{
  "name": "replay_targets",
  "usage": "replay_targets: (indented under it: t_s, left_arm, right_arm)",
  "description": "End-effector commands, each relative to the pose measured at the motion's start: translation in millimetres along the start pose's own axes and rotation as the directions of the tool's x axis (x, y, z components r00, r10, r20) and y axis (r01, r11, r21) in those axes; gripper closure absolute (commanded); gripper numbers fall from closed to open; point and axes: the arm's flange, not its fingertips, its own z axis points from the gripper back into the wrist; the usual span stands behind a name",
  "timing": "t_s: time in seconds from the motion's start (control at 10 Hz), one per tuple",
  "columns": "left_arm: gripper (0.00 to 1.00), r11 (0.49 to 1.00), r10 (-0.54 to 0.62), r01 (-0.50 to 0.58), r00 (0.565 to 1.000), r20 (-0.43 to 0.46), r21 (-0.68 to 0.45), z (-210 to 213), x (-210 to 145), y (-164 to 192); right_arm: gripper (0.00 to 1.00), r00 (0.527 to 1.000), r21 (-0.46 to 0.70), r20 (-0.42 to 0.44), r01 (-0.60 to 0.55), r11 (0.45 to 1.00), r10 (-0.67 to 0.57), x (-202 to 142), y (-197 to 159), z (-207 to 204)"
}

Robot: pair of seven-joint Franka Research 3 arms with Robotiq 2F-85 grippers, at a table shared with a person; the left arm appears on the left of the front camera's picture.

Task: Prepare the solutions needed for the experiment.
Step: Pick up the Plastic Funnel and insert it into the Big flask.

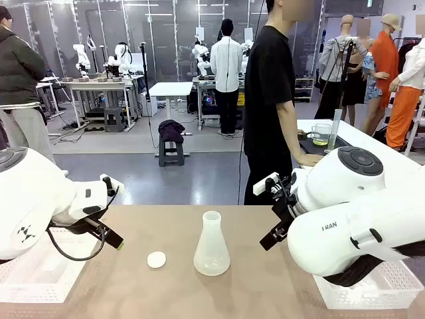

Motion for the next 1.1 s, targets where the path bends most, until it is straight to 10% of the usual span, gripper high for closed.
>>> replay_targets:
  t_s: [0.0, 1.0]
  left_arm:
    - [0.0, 1.0, 0.0, 0.0, 1.0, 0.0, 0.0, 0.0, 0.1, -0.2]
    - [0.0, 1.0, 0.0, 0.0, 1.0, 0.0, 0.0, 0.0, 0.1, -0.2]
  right_arm:
    - [0.0, 1.0, 0.0, 0.0, 0.0, 1.0, 0.0, 0.0, 0.0, 0.0]
    - [0.0, 1.0, 0.0, 0.0, 0.0, 1.0, 0.0, 0.0, 0.0, 0.0]
